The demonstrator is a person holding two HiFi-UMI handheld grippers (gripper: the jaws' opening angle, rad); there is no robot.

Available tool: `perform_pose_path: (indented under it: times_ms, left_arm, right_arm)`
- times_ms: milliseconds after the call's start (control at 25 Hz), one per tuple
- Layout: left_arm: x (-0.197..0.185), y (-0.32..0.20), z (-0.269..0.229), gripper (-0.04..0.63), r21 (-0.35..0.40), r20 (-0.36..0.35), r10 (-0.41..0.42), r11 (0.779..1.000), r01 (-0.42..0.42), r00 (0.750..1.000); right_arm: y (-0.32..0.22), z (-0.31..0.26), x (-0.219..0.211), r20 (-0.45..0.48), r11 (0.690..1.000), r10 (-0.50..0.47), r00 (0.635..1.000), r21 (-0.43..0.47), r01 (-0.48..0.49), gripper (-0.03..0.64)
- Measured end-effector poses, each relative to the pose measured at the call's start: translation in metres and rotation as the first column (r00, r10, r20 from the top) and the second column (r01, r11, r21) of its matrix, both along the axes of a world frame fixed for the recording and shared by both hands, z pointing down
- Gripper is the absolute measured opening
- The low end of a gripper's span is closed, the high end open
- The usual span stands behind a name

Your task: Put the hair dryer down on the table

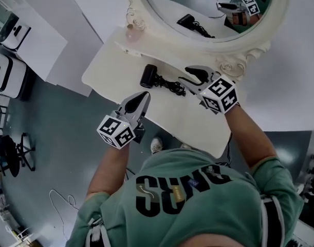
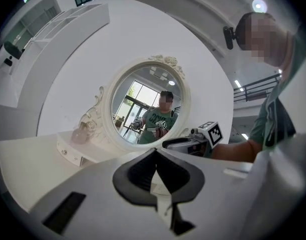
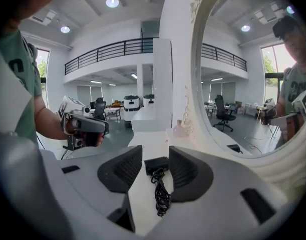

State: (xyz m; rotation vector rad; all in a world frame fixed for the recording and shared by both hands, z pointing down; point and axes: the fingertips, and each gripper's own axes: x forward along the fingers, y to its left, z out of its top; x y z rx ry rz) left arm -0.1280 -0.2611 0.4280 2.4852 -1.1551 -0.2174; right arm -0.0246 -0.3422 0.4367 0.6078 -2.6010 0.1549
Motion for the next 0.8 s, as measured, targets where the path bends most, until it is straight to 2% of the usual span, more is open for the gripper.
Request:
perform_pose_path:
  times_ms: [240,400,600,800]
  left_arm:
    - [0.039,0.010,-0.052,0.000,0.065,0.053,0.012,0.998,-0.016,0.998]
    - [0.058,0.019,-0.077,0.000,0.092,0.055,0.011,0.996,-0.016,0.998]
    - [0.073,0.030,-0.095,0.000,0.121,0.055,0.002,0.993,-0.008,0.998]
    - [0.085,0.038,-0.098,0.000,0.125,0.053,-0.007,0.992,0.000,0.999]
  right_arm:
    - [0.028,-0.075,0.060,0.169,0.995,0.053,0.984,0.073,-0.067,0.093]
    - [0.046,-0.103,0.091,0.257,0.990,0.088,0.962,0.084,-0.113,0.040]
    - [0.065,-0.114,0.121,0.312,0.984,0.115,0.943,0.093,-0.151,-0.004]
    - [0.076,-0.113,0.136,0.334,0.985,0.112,0.936,0.088,-0.149,-0.005]
